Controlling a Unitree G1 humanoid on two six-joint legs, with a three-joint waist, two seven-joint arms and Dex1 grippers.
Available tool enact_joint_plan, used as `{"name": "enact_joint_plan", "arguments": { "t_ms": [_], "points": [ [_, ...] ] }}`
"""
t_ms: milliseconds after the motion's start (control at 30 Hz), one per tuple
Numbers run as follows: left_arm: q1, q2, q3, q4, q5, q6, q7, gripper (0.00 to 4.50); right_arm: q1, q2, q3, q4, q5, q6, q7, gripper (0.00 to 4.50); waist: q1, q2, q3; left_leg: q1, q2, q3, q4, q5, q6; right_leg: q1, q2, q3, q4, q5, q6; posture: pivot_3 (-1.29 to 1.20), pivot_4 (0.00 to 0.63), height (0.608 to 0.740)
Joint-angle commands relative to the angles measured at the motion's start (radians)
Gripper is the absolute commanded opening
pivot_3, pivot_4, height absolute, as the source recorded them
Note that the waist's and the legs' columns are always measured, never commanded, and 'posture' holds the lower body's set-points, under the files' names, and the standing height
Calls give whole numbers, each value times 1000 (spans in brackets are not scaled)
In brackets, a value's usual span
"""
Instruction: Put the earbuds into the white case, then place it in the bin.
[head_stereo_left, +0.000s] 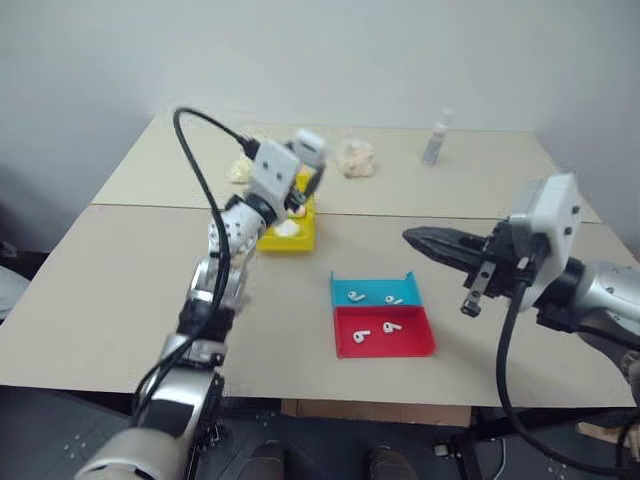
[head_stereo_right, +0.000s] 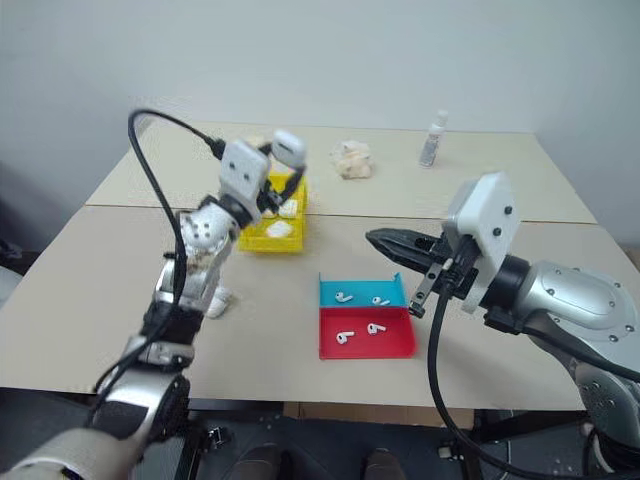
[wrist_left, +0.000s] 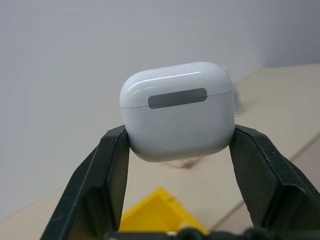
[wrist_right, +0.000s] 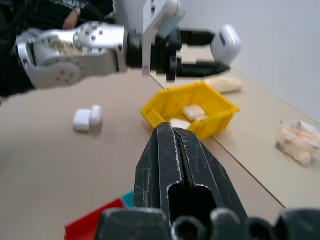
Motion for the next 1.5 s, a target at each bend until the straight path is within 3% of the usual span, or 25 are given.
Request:
{"name": "enact_joint_plan", "arguments": {
  "t_ms": [33, 167, 333, 500, 600, 700, 833, 1000, 1233, 1500],
  "points": [
    [-23, -7, -11, 94, 59, 53, 92, 2741, -12, -15, -10, 6, -33, -24, 12, 51, -2, 0, 0, 0, 0, 0, 0, 0, 0, 0, 0, 0, 0, 0, 0, 0, 150, 740],
    [-15, 3, -53, 134, 82, 51, 47, 2741, -9, -23, 0, 9, -68, -24, 31, 51, 0, -1, 1, -1, 0, 0, 0, 1, -1, -2, 0, -1, -1, 0, 0, 0, 150, 740],
    [-17, -5, -70, 183, 113, 39, 89, 4442, 5, -25, -19, 6, -75, -6, 28, 0, 2, -1, 1, -1, 0, 0, 1, 1, -1, -1, 0, -1, -1, 0, 0, 0, 150, 740],
    [-5, -3, -58, 153, 94, -18, 73, 4475, 29, -39, -22, -3, -92, -5, 34, 0, 1, -1, 1, -2, 0, 0, 1, 1, -1, -2, 0, -1, 0, 0, 0, 0, 150, 740],
    [25, -7, -3, 69, -34, -12, -50, 4475, 52, -48, -38, -3, -107, -10, 43, 0, 1, -1, 1, -2, 0, 0, 1, 1, -1, -2, 0, -1, -1, 0, 0, 0, 150, 740],
    [135, 75, -8, -115, -172, 45, -321, 4475, 127, -80, -93, 7, -134, -32, 107, 0, -3, 0, 0, -2, 1, 0, 0, 1, -1, -2, 0, -1, 0, 0, 0, 0, 150, 740],
    [255, 195, -7, -302, -269, 101, -511, 4475, 263, -129, -180, 42, -218, -86, 223, 0, -5, 0, 0, -2, 1, 0, 1, 1, -1, -2, 0, 0, 0, 0, 0, 0, 150, 740],
    [417, 395, 70, -498, -490, 136, -826, 4475, 443, -157, -326, 95, -332, -174, 382, 0, -2, 0, 0, 2, 1, 1, 0, 1, -1, 0, 0, 1, 0, 0, 0, 0, 150, 740],
    [459, 528, 166, -580, -665, 254, -957, 4475, 560, -108, -406, 124, -405, -371, 547, 0, 1, 0, 0, 5, 1, 1, 0, 0, -1, 3, 0, 1, -1, -1, -1, 0, 150, 740],
    [506, 554, 199, -635, -731, 293, -989, 4475, 564, -110, -383, 154, -435, -406, 577, 0, -1, 0, 0, 6, 2, 1, 0, 0, -1, 3, 0, 1, -1, -1, -1, 0, 150, 740]
  ]
}}
